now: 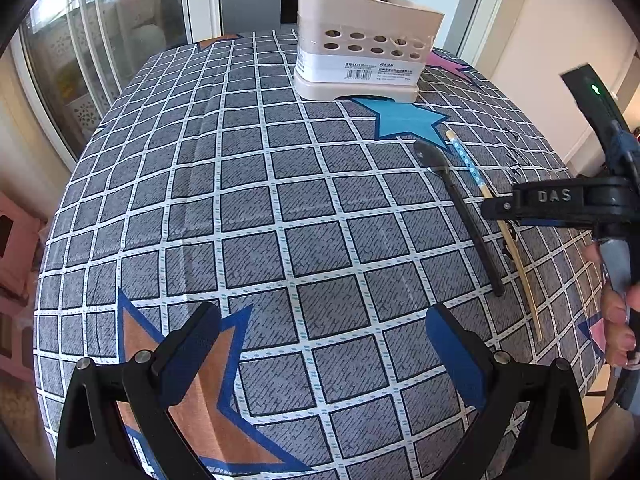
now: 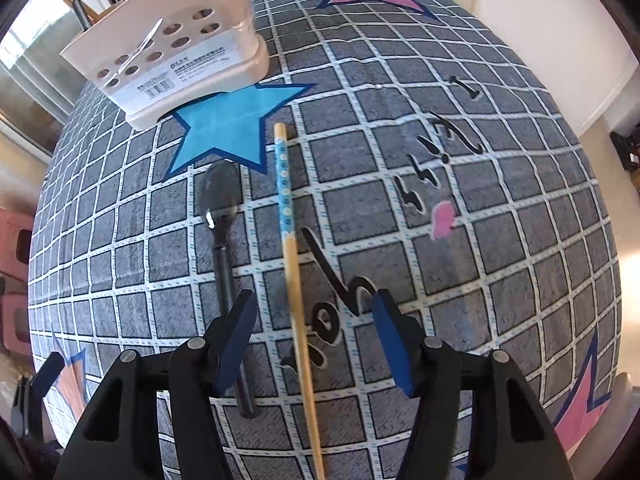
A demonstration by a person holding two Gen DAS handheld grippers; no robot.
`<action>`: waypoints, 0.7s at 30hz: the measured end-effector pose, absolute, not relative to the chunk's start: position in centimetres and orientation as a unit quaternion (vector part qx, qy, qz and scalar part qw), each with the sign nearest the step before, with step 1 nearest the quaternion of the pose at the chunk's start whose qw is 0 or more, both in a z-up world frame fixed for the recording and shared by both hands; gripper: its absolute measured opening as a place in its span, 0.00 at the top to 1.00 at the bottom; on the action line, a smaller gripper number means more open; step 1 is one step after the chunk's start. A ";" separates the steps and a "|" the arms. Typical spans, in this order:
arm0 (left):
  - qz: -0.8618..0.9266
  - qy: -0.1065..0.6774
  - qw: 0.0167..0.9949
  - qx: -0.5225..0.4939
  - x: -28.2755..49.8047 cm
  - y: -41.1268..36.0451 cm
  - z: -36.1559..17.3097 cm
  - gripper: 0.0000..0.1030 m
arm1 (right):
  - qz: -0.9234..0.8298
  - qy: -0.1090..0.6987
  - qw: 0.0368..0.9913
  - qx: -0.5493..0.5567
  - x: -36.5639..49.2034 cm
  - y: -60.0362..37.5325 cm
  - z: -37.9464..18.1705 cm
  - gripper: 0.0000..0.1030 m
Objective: Organize utensils
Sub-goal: 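Close the right tool on the blue-dotted chopstick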
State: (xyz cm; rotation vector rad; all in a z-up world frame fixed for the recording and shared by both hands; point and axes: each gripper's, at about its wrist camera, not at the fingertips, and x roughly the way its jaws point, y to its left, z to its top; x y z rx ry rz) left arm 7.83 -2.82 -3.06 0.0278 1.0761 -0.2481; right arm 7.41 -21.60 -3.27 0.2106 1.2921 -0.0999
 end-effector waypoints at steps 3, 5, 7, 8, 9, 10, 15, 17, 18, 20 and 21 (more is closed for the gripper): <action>-0.120 0.510 0.852 0.016 7.8 -2.9 -3.0 0.00 | -0.047 0.603 0.792 0.081 8.1 -21.0 -3.4 0.41; -0.121 0.509 0.852 0.016 7.8 -2.9 -2.9 0.00 | -0.049 0.604 0.793 0.072 8.5 -20.6 -3.4 0.45; -0.120 0.509 0.852 0.013 8.0 -2.7 -2.8 0.00 | -0.057 0.603 0.794 0.059 8.7 -20.5 -3.4 0.53; -0.120 0.509 0.852 0.012 8.0 -2.6 -2.8 0.00 | -0.060 0.602 0.794 0.056 9.0 -20.3 -3.5 0.59; -0.119 0.509 0.853 0.012 8.0 -2.5 -2.8 0.00 | -0.063 0.602 0.794 0.052 9.1 -20.4 -3.5 0.62; -0.118 0.509 0.853 0.012 8.1 -2.5 -2.8 0.00 | -0.062 0.602 0.794 0.051 9.1 -20.5 -3.5 0.66; -0.119 0.514 0.850 0.012 8.3 -2.8 -2.9 0.00 | -0.057 0.600 0.797 0.050 8.6 -21.7 -3.4 0.78; -0.121 0.514 0.849 0.015 8.4 -3.0 -2.9 0.00 | -0.057 0.598 0.798 0.051 8.5 -21.7 -3.3 0.91; -0.123 0.515 0.848 0.017 8.4 -3.2 -2.8 0.00 | -0.056 0.597 0.798 0.053 8.3 -21.9 -3.2 0.91; -0.127 0.516 0.847 0.021 8.6 -3.6 -2.7 0.00 | -0.054 0.595 0.800 0.059 8.0 -22.0 -3.2 0.92; -0.130 0.517 0.846 0.021 8.8 -3.9 -2.6 0.00 | -0.054 0.593 0.801 0.065 7.8 -22.1 -3.2 0.92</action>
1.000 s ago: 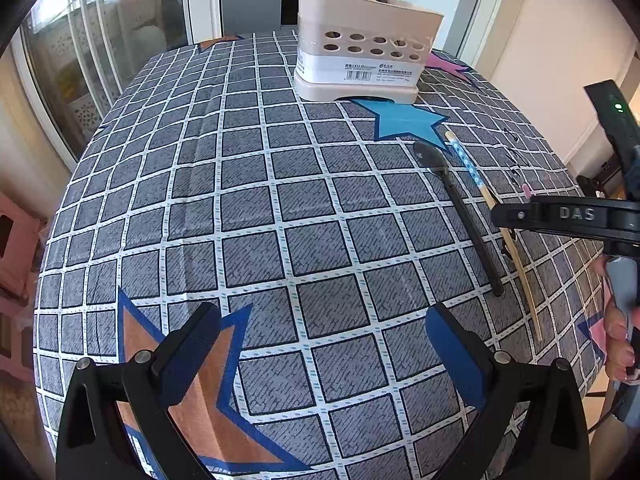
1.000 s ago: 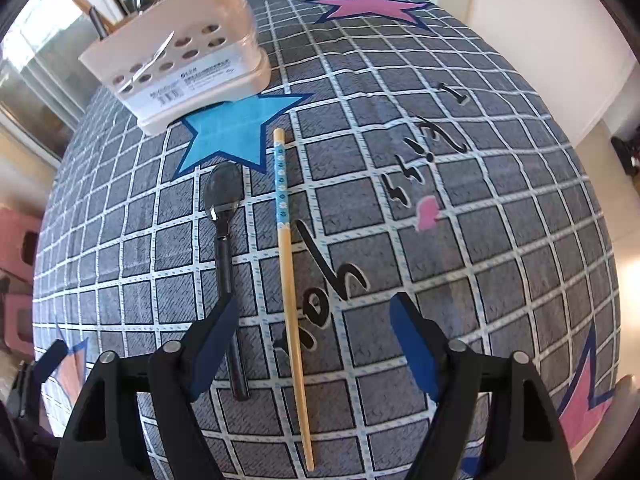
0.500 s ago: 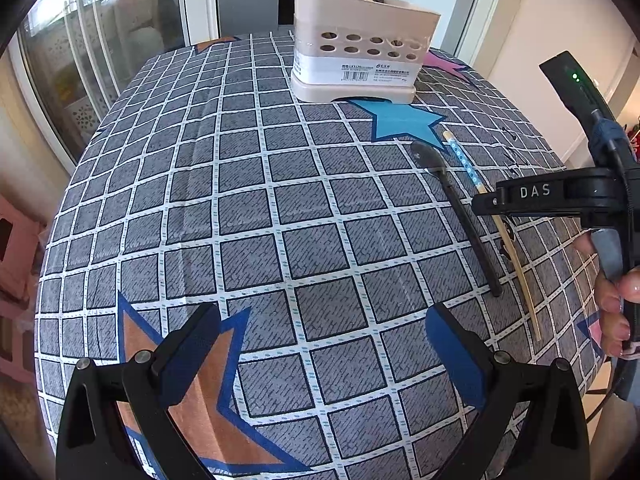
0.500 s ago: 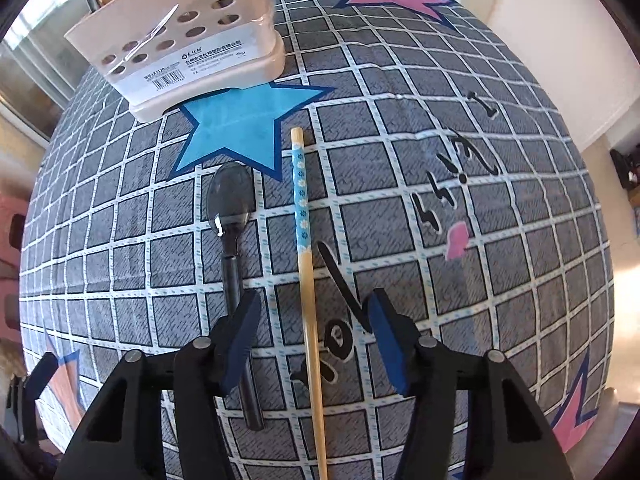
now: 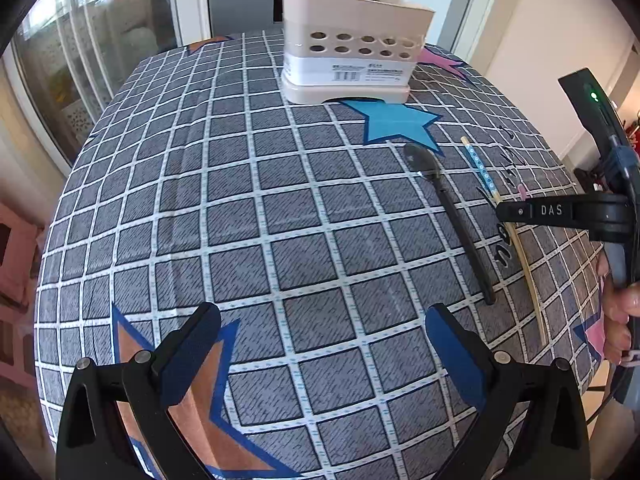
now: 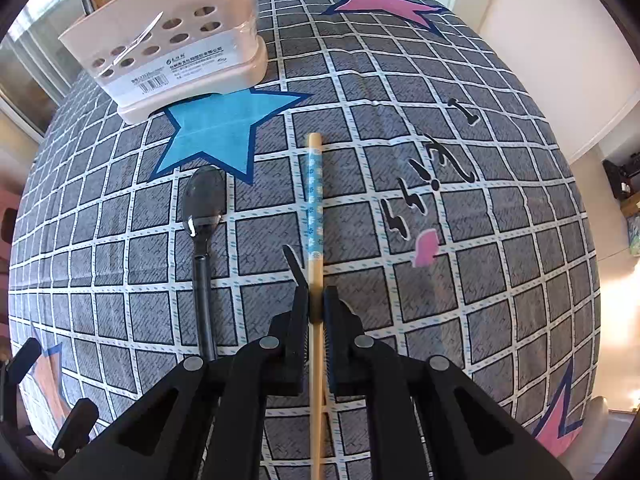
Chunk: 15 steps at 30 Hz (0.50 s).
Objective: Organize utensils
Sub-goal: 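Close the right tool on the blue-dotted chopstick, then lower the left tool onto the black spoon handle and close it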
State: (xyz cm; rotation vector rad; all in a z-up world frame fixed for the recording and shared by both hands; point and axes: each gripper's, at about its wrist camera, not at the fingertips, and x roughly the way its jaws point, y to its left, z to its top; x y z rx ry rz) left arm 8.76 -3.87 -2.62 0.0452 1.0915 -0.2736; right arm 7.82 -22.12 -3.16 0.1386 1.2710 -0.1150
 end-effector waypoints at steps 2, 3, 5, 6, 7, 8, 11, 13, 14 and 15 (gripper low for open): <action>-0.136 0.523 0.841 0.020 9.2 -4.4 -2.6 0.00 | -0.054 0.591 0.802 0.072 7.6 -23.2 -3.5 0.92; -0.139 0.526 0.839 0.018 9.5 -4.7 -2.6 0.00 | -0.054 0.590 0.802 0.078 7.4 -23.5 -3.5 0.92; -0.144 0.532 0.834 0.018 10.2 -5.5 -2.6 0.00 | -0.053 0.589 0.802 0.085 7.0 -24.0 -3.6 0.92; -0.147 0.536 0.831 0.018 10.6 -6.0 -2.6 0.00 | -0.052 0.589 0.802 0.089 6.8 -24.3 -3.6 0.92; -0.152 0.540 0.828 0.017 11.0 -6.6 -2.6 0.00 | -0.052 0.588 0.802 0.091 6.6 -24.6 -3.6 0.92; -0.155 0.544 0.825 0.015 11.3 -7.0 -2.6 0.00 | -0.052 0.588 0.802 0.094 6.3 -24.9 -3.5 0.92; -0.158 0.559 0.814 0.008 12.7 -8.6 -2.8 0.00 | -0.052 0.585 0.802 0.107 5.9 -26.1 -3.6 0.92; -0.155 0.570 0.807 0.004 13.7 -9.8 -3.1 0.00 | -0.053 0.582 0.804 0.113 5.2 -26.7 -3.7 0.92; -0.155 0.571 0.806 0.003 14.0 -10.3 -3.2 0.00 | -0.053 0.581 0.804 0.115 5.0 -26.9 -3.7 0.92; -0.153 0.574 0.805 0.006 14.3 -10.8 -3.3 0.00 | -0.052 0.580 0.805 0.117 4.9 -27.1 -3.6 0.92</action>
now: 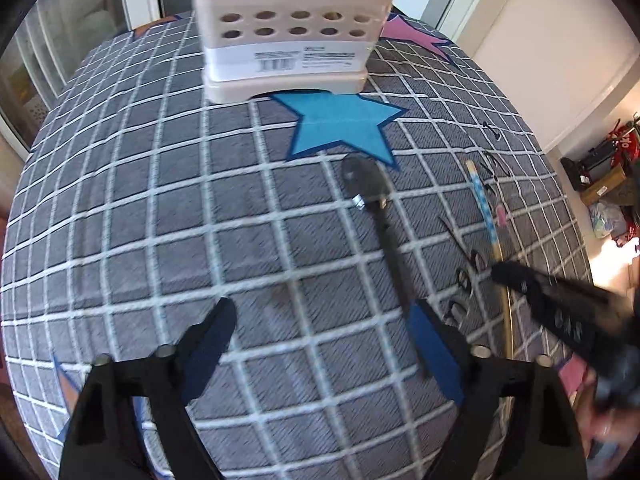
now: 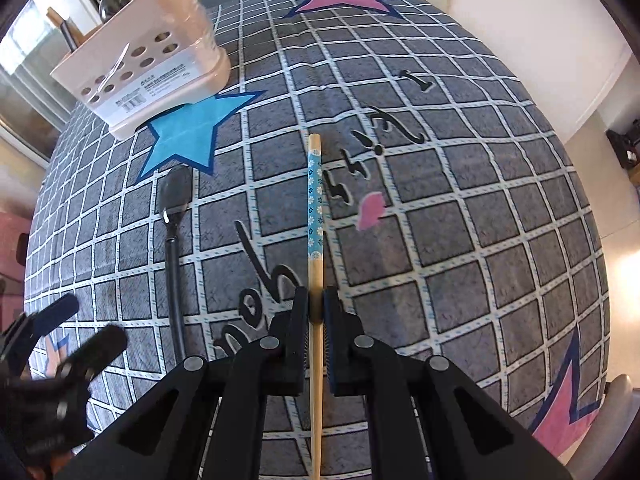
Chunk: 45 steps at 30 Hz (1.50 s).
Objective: Organize utensils
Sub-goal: 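Lower the left tool onto the black spoon handle and close it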
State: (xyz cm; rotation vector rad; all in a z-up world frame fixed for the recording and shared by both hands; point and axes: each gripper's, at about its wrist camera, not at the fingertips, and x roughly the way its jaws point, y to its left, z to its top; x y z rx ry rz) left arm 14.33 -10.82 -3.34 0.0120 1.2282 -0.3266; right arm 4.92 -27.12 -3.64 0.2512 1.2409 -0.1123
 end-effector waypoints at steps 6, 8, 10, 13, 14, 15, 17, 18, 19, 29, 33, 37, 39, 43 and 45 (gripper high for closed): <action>-0.141 0.581 0.800 0.039 15.8 -13.8 -4.4 0.00 | -0.048 0.579 0.804 0.126 3.7 -28.3 -3.4 0.92; -0.131 0.582 0.801 0.051 16.2 -14.4 -4.5 0.00 | -0.049 0.580 0.804 0.125 3.6 -28.1 -3.1 0.92; -0.121 0.583 0.800 0.070 16.5 -15.3 -4.6 0.00 | -0.050 0.581 0.802 0.131 3.5 -28.2 -3.0 0.91; -0.124 0.586 0.797 0.080 16.9 -16.1 -4.5 0.02 | -0.048 0.579 0.801 0.145 3.6 -29.4 -2.9 0.90; -0.125 0.590 0.794 0.082 17.0 -16.3 -4.5 0.02 | -0.047 0.579 0.800 0.148 3.7 -29.7 -2.7 0.89; -0.127 0.592 0.792 0.083 17.2 -16.5 -4.5 0.04 | -0.044 0.581 0.799 0.150 3.8 -30.0 -2.7 0.89; -0.133 0.593 0.789 0.089 17.3 -16.9 -4.4 0.07 | -0.043 0.583 0.798 0.149 4.1 -29.9 -2.3 0.80; -0.135 0.593 0.789 0.091 17.3 -17.1 -4.4 0.08 | -0.043 0.584 0.797 0.147 4.2 -30.0 -2.3 0.78; -0.137 0.593 0.788 0.093 17.2 -17.2 -4.3 0.08 | -0.043 0.586 0.796 0.145 4.2 -30.1 -2.3 0.76; -0.136 0.592 0.789 0.091 17.6 -17.1 -4.4 0.08 | -0.053 0.611 0.782 0.112 7.2 -27.6 -3.0 0.75; -0.135 0.595 0.787 0.091 17.3 -16.7 -4.2 0.10 | -0.056 0.618 0.780 0.084 7.8 -26.9 -3.2 0.75; -0.143 0.595 0.785 0.098 17.4 -17.2 -4.1 0.18 | -0.054 0.624 0.777 0.063 7.9 -26.2 -3.3 0.76; -0.143 0.596 0.784 0.100 17.5 -17.6 -4.2 0.19 | -0.052 0.625 0.777 0.060 8.1 -25.8 -3.5 0.76; -0.143 0.598 0.782 0.100 17.6 -18.0 -4.2 0.19 | -0.049 0.626 0.776 0.053 8.0 -25.3 -3.7 0.77; -0.143 0.599 0.782 0.100 17.6 -17.7 -4.1 0.20 | -0.044 0.625 0.778 0.049 8.0 -25.0 -3.8 0.82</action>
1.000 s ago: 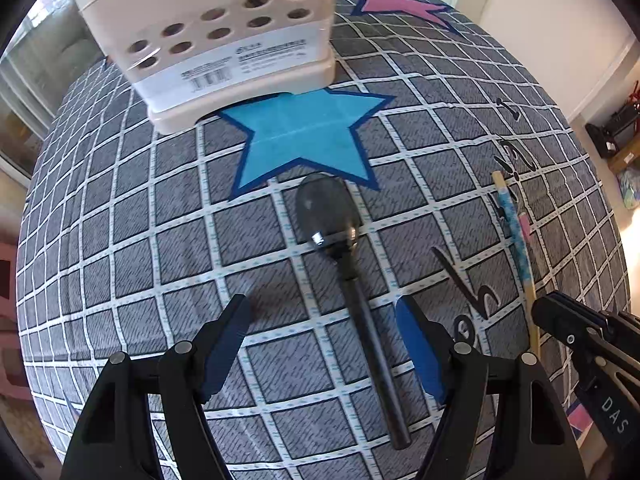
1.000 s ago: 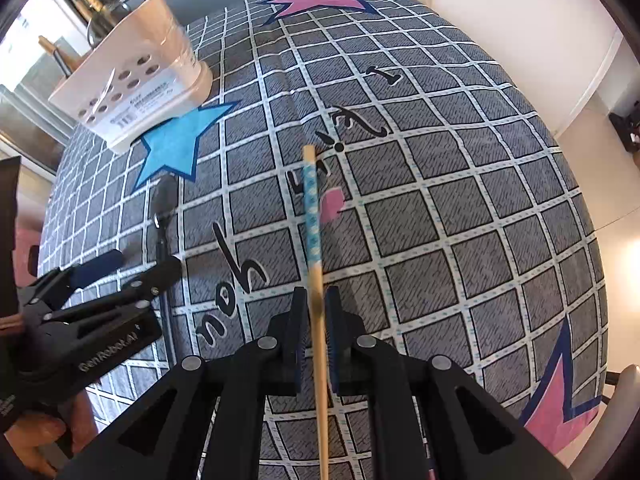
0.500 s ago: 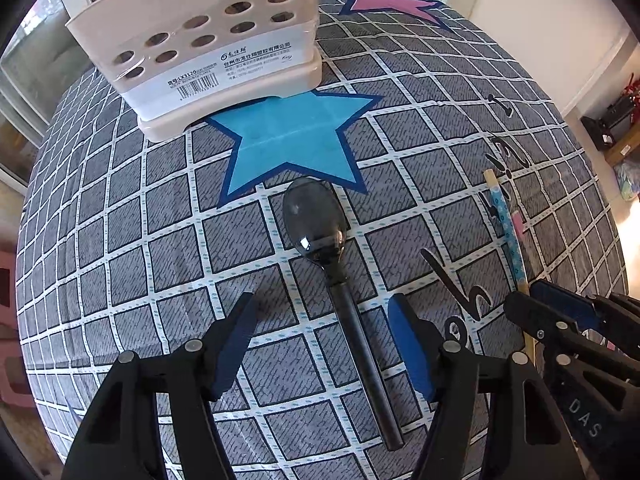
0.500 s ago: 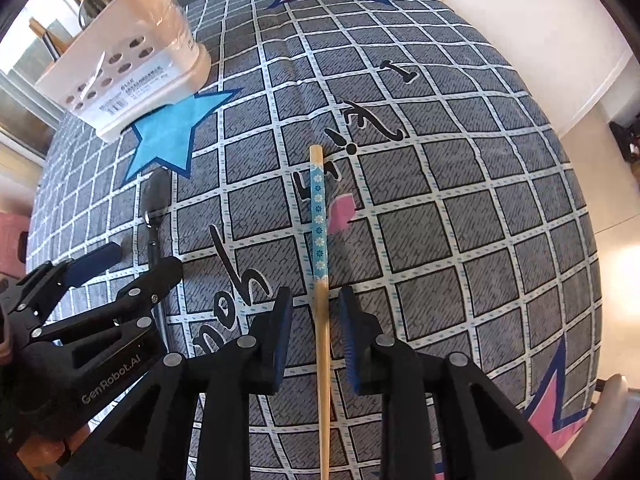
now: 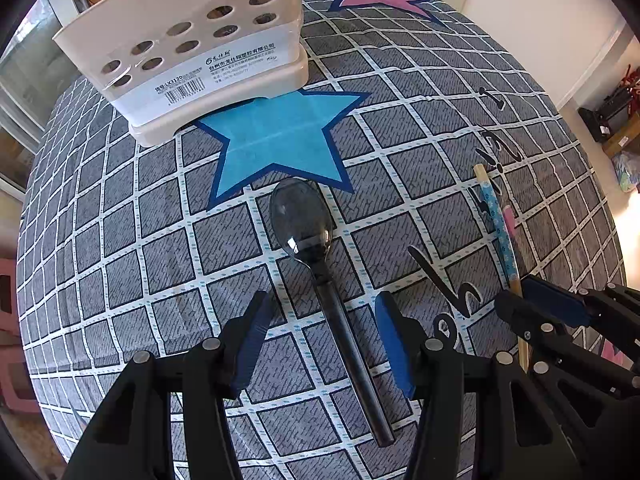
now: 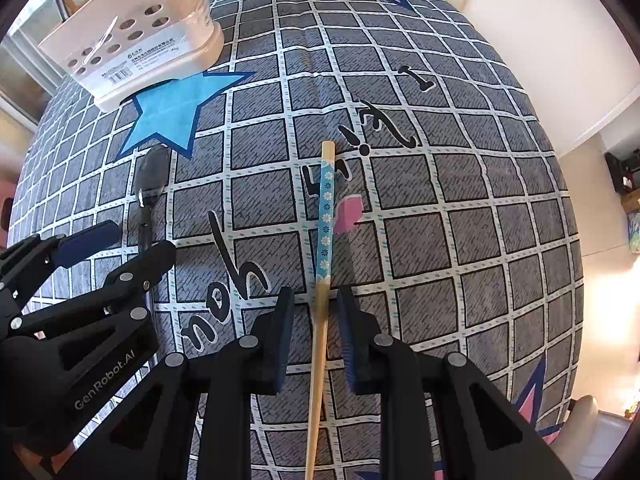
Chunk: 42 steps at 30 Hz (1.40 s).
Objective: Organize utensils
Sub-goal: 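Lower the left tool onto the black spoon handle and close it, then lift the chopstick and spoon with both tools and lower them into the holder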
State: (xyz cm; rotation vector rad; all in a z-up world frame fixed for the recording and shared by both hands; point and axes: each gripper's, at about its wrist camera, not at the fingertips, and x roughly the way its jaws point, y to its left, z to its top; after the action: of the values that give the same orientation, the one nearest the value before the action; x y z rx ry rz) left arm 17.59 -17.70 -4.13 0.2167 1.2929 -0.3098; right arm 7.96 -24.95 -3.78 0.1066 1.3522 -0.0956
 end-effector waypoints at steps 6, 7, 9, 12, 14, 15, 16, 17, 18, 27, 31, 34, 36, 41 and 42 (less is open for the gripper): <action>-0.153 0.602 0.776 0.109 17.5 -18.6 -4.1 0.32 | -0.032 0.617 0.783 0.068 7.2 -25.8 -3.8 0.93; -0.155 0.604 0.774 0.111 17.5 -18.8 -4.1 0.34 | -0.029 0.615 0.784 0.075 6.9 -26.3 -3.6 0.93; -0.156 0.610 0.769 0.113 17.7 -19.9 -4.1 0.36 | -0.021 0.610 0.787 0.091 6.3 -26.9 -3.4 0.93; -0.163 0.614 0.764 0.114 18.0 -20.0 -4.4 0.55 | -0.017 0.597 0.796 0.093 5.4 -27.5 -2.9 0.93; -0.168 0.613 0.764 0.111 18.3 -20.1 -4.4 0.57 | -0.016 0.592 0.800 0.094 4.8 -28.0 -2.6 0.93; -0.169 0.611 0.766 0.108 18.2 -19.9 -4.4 0.58 | -0.015 0.590 0.802 0.095 4.6 -28.0 -2.4 0.93; -0.172 0.607 0.769 0.103 18.1 -19.7 -4.3 0.58 | -0.015 0.589 0.802 0.097 4.5 -28.1 -2.3 0.93; -0.176 0.603 0.771 0.100 17.9 -19.3 -4.2 0.58 | -0.015 0.587 0.804 0.100 4.3 -28.0 -2.2 0.93; -0.180 0.598 0.775 0.096 17.8 -19.2 -4.3 0.58 | -0.014 0.585 0.805 0.102 4.1 -28.1 -2.1 0.93; -0.198 0.534 0.816 0.096 14.3 -17.0 -3.9 0.58 | 0.001 0.569 0.814 0.120 3.0 -27.7 -1.6 0.92; -0.210 0.511 0.830 0.081 12.4 -15.5 -3.3 0.58 | 0.005 0.560 0.818 0.133 2.6 -27.5 -1.4 0.92; -0.215 0.496 0.837 0.082 11.5 -14.1 -2.8 0.58 | 0.010 0.550 0.822 0.147 2.1 -27.4 -1.1 0.92; -0.218 0.487 0.842 0.082 10.9 -12.9 -2.3 0.58 | 0.014 0.544 0.824 0.157 1.9 -27.2 -1.1 0.92; -0.224 0.464 0.854 0.072 10.0 -11.4 -1.5 0.58 | 0.021 0.532 0.829 0.170 1.2 -26.8 -1.0 0.92; -0.226 0.459 0.856 0.069 9.8 -11.3 -1.4 0.58 | 0.022 0.529 0.831 0.173 1.1 -26.8 -1.0 0.92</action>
State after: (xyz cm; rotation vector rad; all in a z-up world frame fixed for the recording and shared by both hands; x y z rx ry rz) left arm 9.81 -11.26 -1.36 0.1449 0.9652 -0.4752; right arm 1.13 -26.77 -0.99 0.3674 1.1216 0.0466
